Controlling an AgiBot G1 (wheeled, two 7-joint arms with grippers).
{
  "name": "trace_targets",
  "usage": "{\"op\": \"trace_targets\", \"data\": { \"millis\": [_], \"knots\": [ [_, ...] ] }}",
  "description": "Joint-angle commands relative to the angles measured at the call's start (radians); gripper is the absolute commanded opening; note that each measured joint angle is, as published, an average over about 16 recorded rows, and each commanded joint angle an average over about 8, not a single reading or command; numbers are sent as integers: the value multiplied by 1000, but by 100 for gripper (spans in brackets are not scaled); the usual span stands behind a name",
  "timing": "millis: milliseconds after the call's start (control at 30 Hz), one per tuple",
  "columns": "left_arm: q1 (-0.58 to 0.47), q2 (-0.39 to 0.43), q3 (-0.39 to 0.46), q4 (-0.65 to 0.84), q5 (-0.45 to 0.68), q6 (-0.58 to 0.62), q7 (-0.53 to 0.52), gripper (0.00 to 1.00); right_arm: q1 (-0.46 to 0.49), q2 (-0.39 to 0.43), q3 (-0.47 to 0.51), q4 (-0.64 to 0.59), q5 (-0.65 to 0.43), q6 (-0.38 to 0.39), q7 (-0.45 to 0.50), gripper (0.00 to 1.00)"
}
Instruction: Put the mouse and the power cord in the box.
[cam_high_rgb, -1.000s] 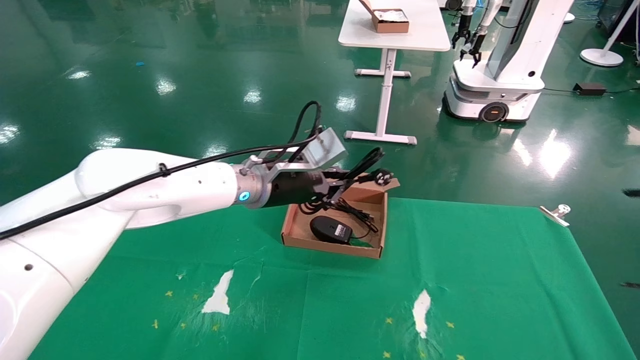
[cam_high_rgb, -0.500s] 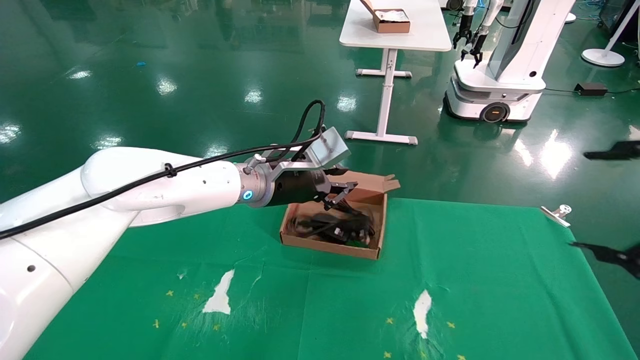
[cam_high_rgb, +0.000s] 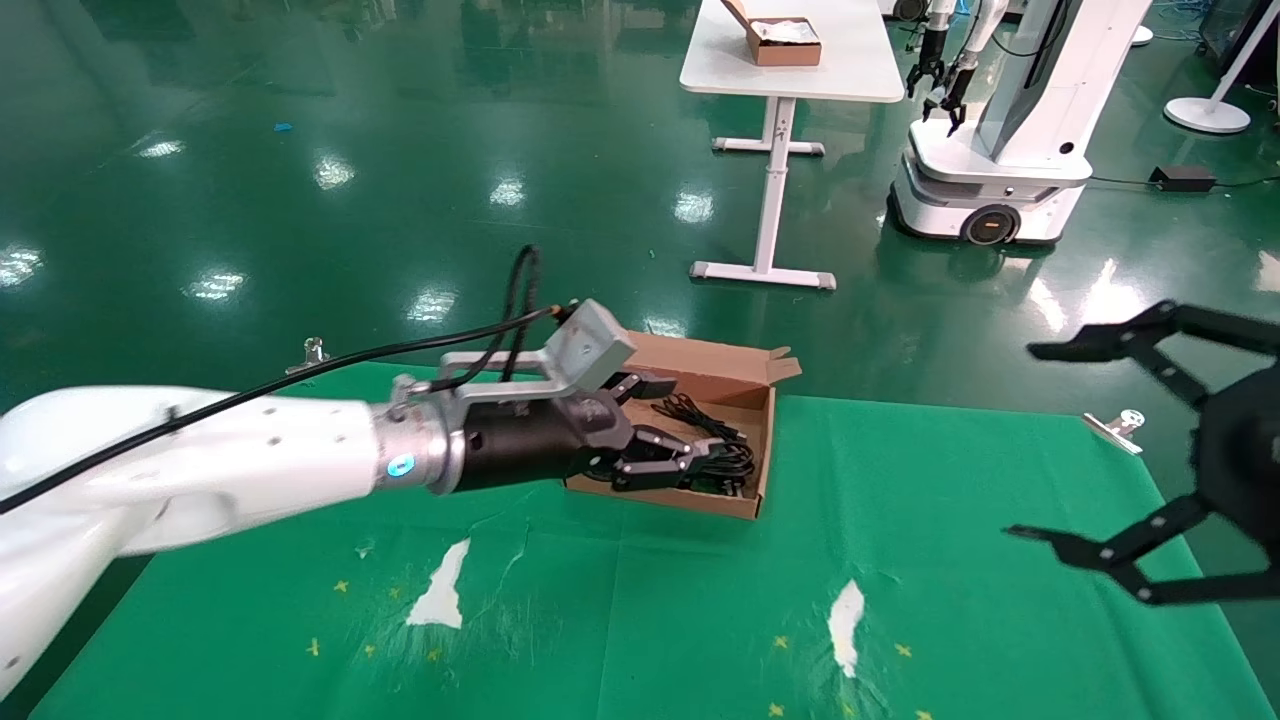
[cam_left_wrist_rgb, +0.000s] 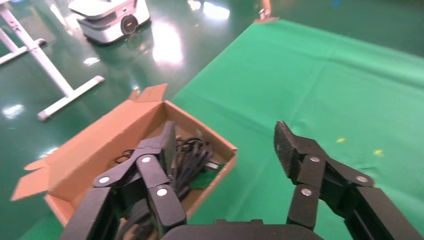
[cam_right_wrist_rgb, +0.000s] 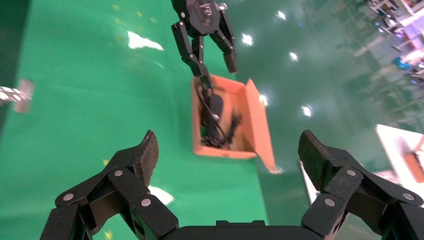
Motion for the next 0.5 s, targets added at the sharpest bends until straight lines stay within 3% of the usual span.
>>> {"op": "trace_targets", "data": {
  "millis": [33,500],
  "knots": [
    [25,-29,-31,-28,-23,31,1,100,-20,-16,13,0,12,-6,11,100],
    [188,-215,-231,-214,-170,230,7,100,-151,-121,98,0,91,-47,80,100]
  ]
}}
